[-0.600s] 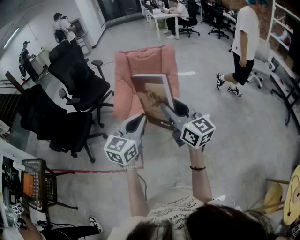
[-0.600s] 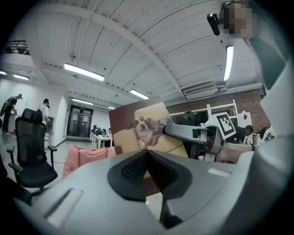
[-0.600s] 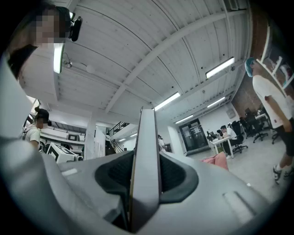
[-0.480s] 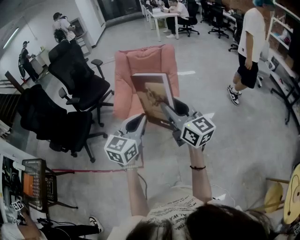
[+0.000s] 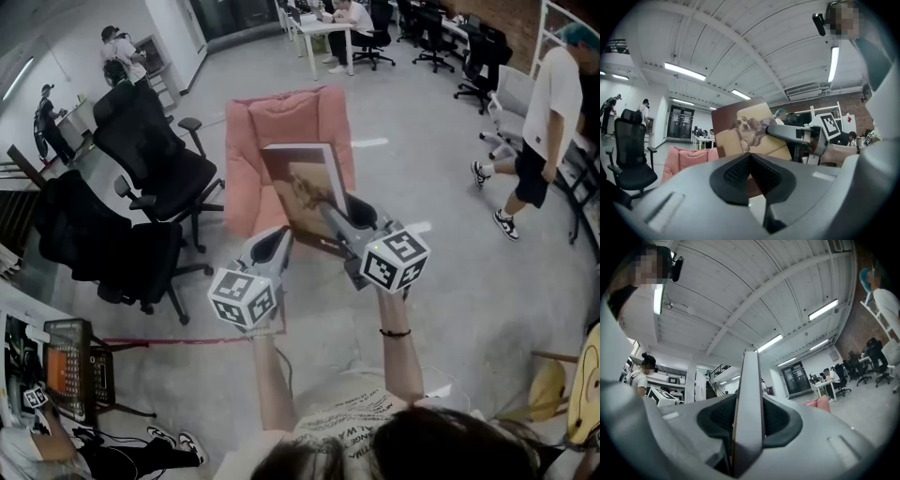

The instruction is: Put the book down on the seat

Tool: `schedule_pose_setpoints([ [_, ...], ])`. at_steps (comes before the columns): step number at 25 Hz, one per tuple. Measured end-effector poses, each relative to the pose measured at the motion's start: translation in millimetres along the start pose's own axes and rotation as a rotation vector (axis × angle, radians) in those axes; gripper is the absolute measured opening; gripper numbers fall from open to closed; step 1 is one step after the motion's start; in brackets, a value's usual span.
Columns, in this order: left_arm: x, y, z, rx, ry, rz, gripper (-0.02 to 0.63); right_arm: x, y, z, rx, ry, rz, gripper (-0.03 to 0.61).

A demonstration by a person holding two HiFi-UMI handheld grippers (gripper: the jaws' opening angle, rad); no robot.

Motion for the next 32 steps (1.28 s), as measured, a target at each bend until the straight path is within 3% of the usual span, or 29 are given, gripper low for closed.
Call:
schedule_pose_setpoints([
  [18, 35.4, -18.1, -26.9, -0.016, 0.057, 0.045, -0.002, 43.2, -7.8, 24.9, -0.053, 0.021, -0.053, 0.152],
  [32, 20.2, -25.9, -75.9, -0.042, -0.003, 0.077, -0.002, 92.5, -17.1, 17.1, -0.067, -0.028, -0.084, 0.152],
])
Point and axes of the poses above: the fingertips, and each gripper's own axes: z backward along the fingers, x to its right, y out of its top, the point moved 9 cm from there along z, backward along the fingers
